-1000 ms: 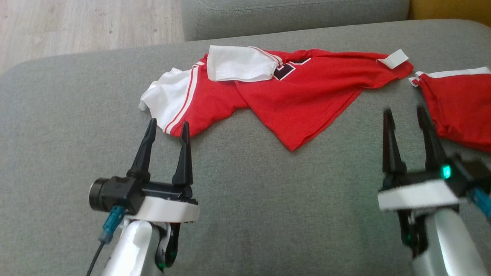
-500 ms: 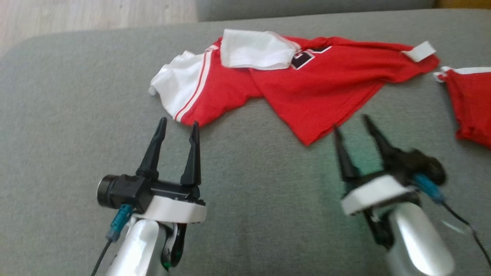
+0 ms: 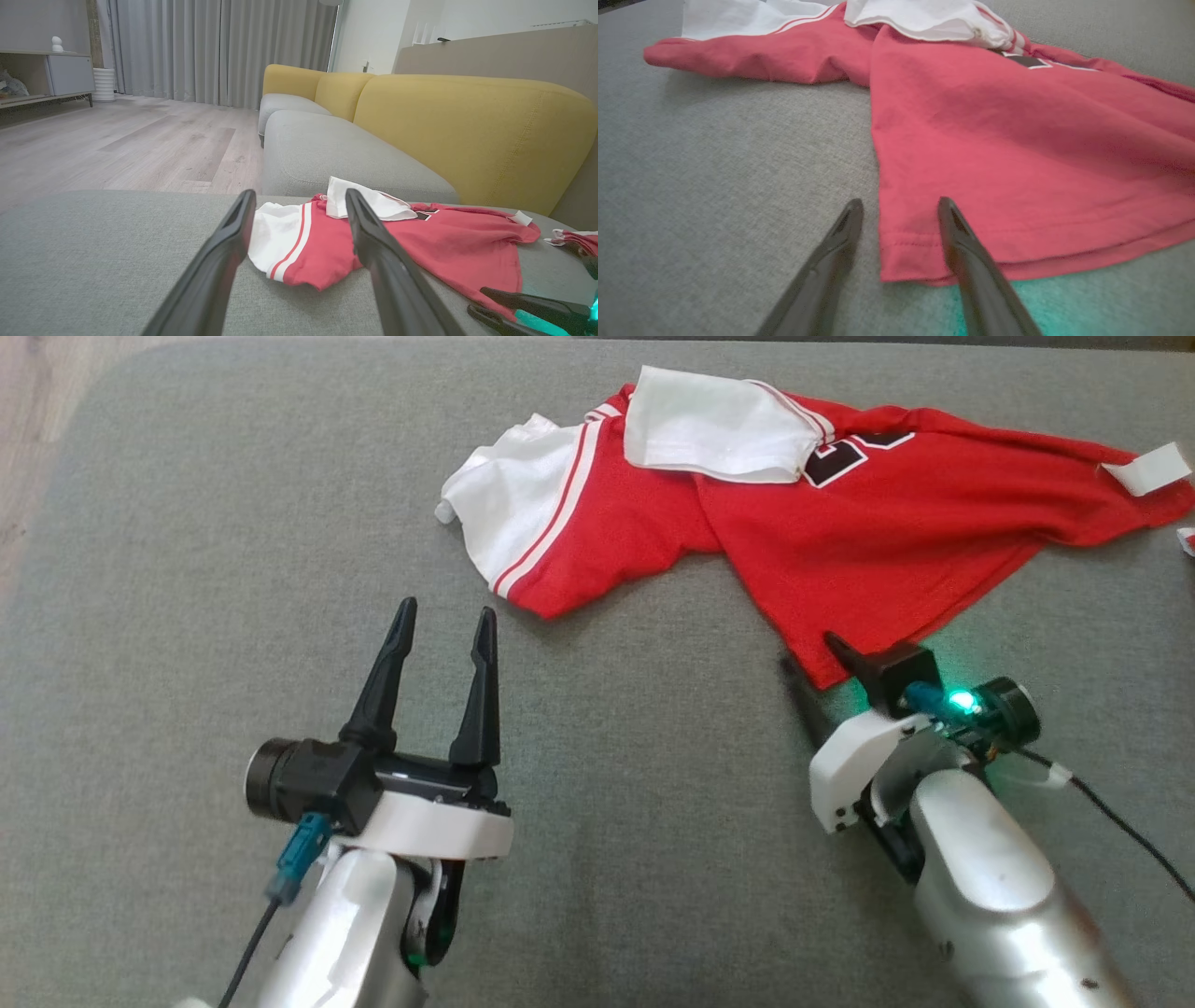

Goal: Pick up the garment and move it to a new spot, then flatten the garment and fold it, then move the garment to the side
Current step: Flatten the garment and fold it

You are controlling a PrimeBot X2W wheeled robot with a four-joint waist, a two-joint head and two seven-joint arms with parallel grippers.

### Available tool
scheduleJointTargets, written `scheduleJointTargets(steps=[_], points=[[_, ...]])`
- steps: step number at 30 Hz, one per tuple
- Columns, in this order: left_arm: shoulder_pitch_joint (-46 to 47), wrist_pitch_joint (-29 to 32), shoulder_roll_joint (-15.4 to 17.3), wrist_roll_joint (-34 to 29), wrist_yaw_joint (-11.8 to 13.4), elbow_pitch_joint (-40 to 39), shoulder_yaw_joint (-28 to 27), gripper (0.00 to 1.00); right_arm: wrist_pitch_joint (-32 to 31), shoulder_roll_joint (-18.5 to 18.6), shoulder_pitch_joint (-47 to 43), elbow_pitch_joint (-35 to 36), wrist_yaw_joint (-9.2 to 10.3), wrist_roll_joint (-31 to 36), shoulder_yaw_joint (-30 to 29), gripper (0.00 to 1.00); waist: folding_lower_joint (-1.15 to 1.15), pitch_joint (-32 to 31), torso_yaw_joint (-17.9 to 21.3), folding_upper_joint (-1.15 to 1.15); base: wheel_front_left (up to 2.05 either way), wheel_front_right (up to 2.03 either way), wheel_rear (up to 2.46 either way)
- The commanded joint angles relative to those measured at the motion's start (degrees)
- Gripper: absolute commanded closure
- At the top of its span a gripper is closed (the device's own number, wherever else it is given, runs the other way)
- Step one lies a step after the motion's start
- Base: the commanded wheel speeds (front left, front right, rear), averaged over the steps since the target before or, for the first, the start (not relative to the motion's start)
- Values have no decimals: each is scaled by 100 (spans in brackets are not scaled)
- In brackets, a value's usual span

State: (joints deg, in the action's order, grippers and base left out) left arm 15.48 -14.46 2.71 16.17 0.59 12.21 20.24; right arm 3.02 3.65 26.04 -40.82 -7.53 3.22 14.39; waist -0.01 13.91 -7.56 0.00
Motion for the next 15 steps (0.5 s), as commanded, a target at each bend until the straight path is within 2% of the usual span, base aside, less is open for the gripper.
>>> scheduleJointTargets(steps=[1,8,12,15], points=[[209,-54,17,13,36,-167,-181,0,29,-20,173,-15,4,47,45,100,1,-10,3,0,0,0,0],[151,-54,17,-34,45,-139,-330,0,432,-51,130,-307,4,-281,-373,100,1,-192,281,0,0,0,0],[105,-54,17,-67,20,-136,-397,0,575,15,-232,-116,4,-384,-708,100,1,-352,517,0,0,0,0],[42,-54,18,-114,7,-125,-484,0,511,201,-761,328,4,-397,-1210,100,1,-491,751,0,0,0,0]])
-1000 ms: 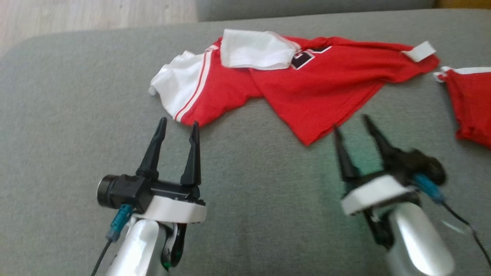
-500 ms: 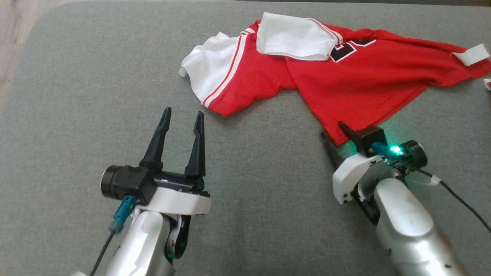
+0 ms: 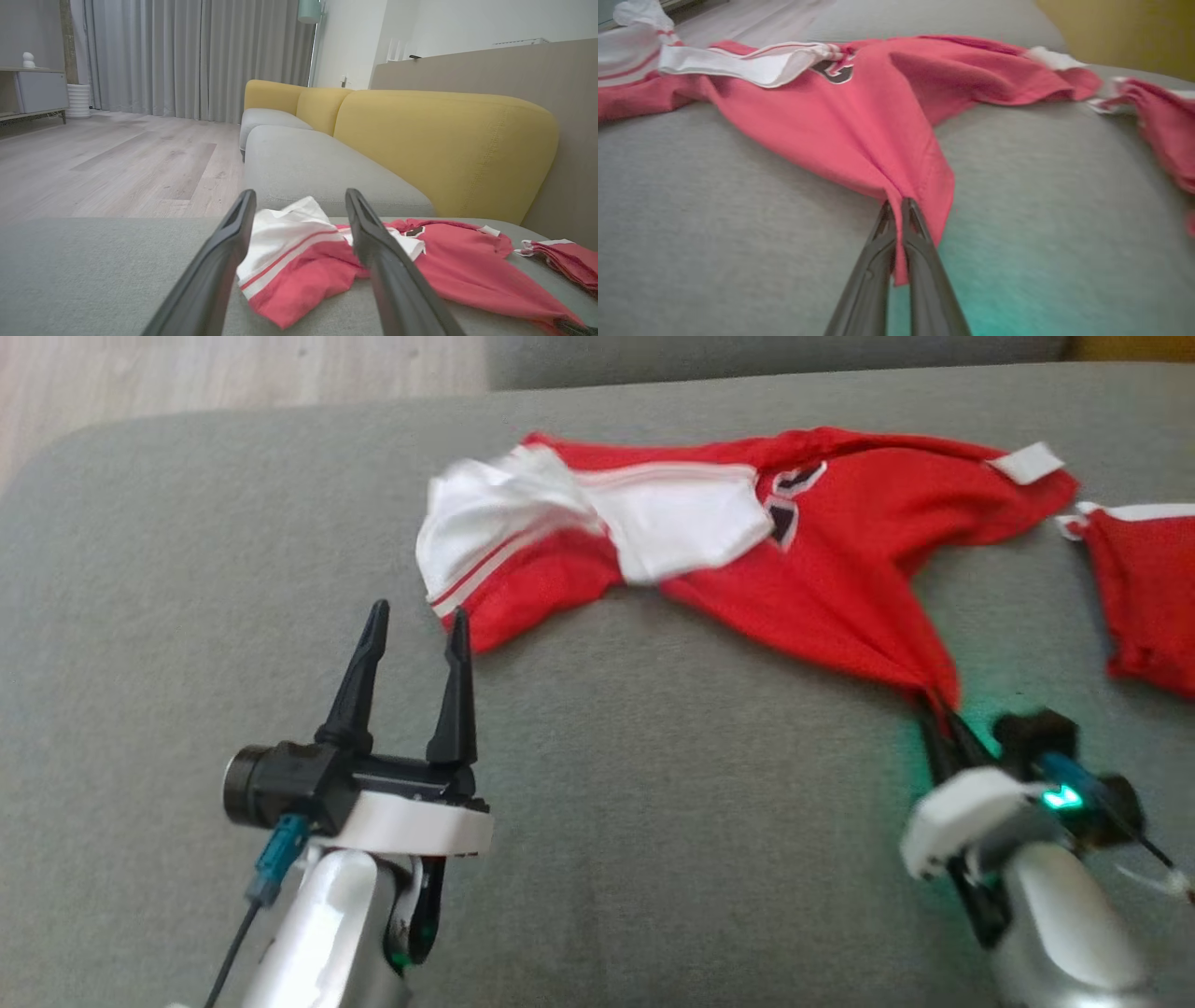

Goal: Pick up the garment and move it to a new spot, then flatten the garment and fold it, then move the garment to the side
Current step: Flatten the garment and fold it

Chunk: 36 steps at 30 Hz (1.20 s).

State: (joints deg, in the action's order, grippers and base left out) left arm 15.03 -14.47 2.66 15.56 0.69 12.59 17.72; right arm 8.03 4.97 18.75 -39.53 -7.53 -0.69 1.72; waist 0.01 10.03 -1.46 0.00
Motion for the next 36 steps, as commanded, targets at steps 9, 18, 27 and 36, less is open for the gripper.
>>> scheduleJointTargets(steps=[9,18,27,36], points=[[53,-52,30,-141,-94,-95,-327,0,-440,51,-928,1476,4,20,-463,0,-1,-285,390,0,0,0,0],[56,-52,27,-181,-140,-43,-320,0,367,-144,-995,2706,4,-750,91,0,-1,-264,331,0,0,0,0],[63,-52,25,-192,-141,-67,-326,0,662,-205,-1129,3110,4,-1116,385,0,-1,-175,284,0,0,0,0],[240,-52,23,-150,-133,-76,-134,0,343,-180,-397,2919,4,-1230,1318,0,-1,93,-152,0,0,0,0]])
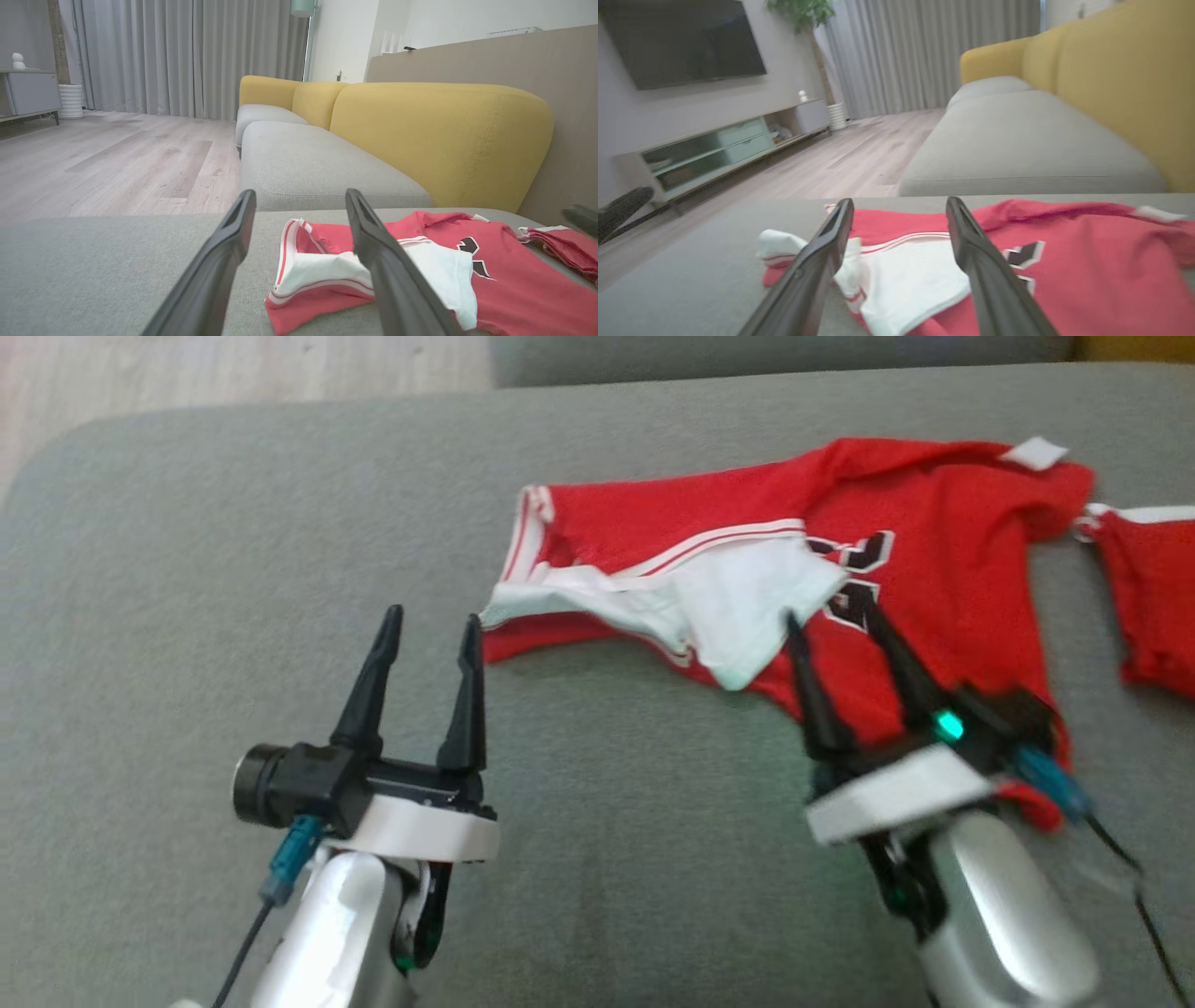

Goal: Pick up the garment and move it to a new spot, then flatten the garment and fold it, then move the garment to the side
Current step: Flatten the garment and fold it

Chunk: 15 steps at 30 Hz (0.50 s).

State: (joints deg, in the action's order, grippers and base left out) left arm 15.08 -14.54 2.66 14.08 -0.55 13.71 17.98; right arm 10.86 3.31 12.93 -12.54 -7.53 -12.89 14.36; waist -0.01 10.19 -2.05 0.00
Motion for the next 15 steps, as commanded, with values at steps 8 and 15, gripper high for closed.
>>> scheduleJointTargets(steps=[8,15], points=[[337,-46,22,149,81,-178,78,0,-832,262,1303,-1006,4,-690,793,0,1,306,-722,0,0,0,0],[376,-46,22,235,151,-212,201,0,-993,503,1900,-1941,4,-1183,1286,0,1,412,-1039,0,0,0,0]])
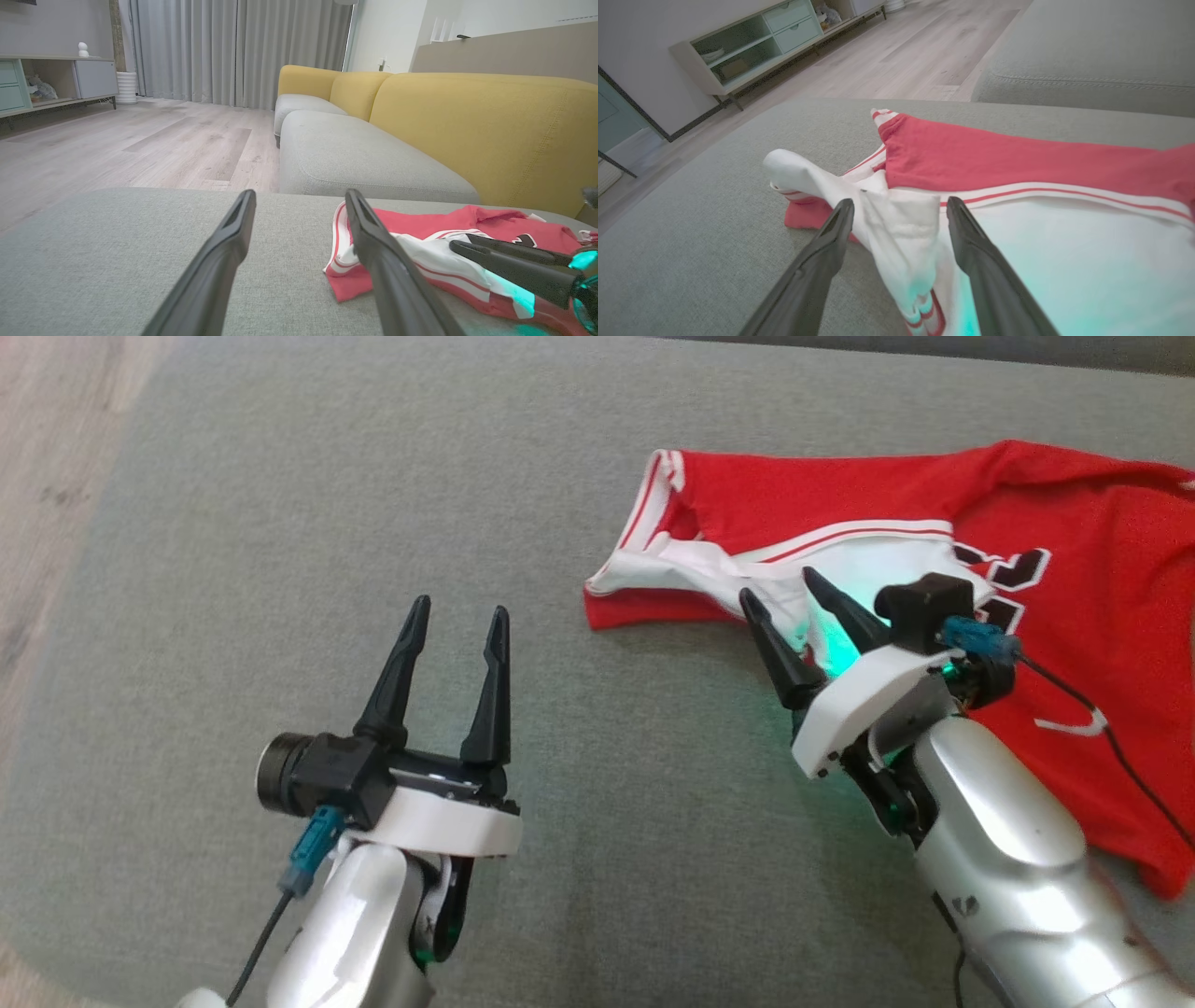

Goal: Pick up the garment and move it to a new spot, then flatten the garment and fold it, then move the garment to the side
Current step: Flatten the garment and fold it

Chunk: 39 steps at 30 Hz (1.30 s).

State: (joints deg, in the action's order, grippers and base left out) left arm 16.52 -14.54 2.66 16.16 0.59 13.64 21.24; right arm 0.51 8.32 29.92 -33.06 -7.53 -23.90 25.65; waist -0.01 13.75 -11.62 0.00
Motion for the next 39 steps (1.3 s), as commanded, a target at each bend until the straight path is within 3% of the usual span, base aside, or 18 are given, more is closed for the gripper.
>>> scheduleJointTargets(steps=[1,3,4,5,6,15,19,27,28,29,31,39], points=[[235,-46,22,36,44,-211,-112,0,40,17,254,29,4,-191,266,0,1,64,-105,0,0,0,0],[239,-46,22,49,61,-221,-93,0,42,57,356,-89,4,-396,523,0,1,78,-135,0,0,0,0],[243,-46,22,55,69,-227,-89,0,59,84,402,-135,4,-489,650,23,1,84,-144,0,0,0,0],[244,-46,22,60,79,-233,-88,0,95,113,451,-173,4,-560,770,93,1,88,-147,0,0,0,0],[243,-46,22,63,89,-237,-90,0,146,140,496,-205,4,-617,891,100,1,88,-146,0,0,0,0],[191,-46,22,17,107,-205,-219,0,1006,275,697,-79,4,-552,2128,100,1,-51,10,0,0,0,0],[159,-46,22,9,84,-176,-255,0,1150,327,600,-122,4,-301,2739,100,1,-158,76,0,0,0,0],[126,-46,22,29,73,-112,-235,0,1279,304,439,-352,4,-183,3337,98,1,-319,127,0,0,0,0],[117,-46,22,28,71,-103,-238,0,1297,296,438,-370,4,-152,3423,88,1,-340,135,0,0,0,0],[108,-46,22,26,69,-94,-244,0,1315,284,435,-379,4,-126,3514,64,1,-361,143,0,0,0,0],[90,-46,22,20,62,-74,-263,0,1349,258,439,-382,4,-69,3694,0,1,-405,162,0,0,0,0],[10,-46,21,-18,28,2,-305,0,1417,227,420,-193,4,-267,4473,0,1,-621,230,0,0,0,0]])
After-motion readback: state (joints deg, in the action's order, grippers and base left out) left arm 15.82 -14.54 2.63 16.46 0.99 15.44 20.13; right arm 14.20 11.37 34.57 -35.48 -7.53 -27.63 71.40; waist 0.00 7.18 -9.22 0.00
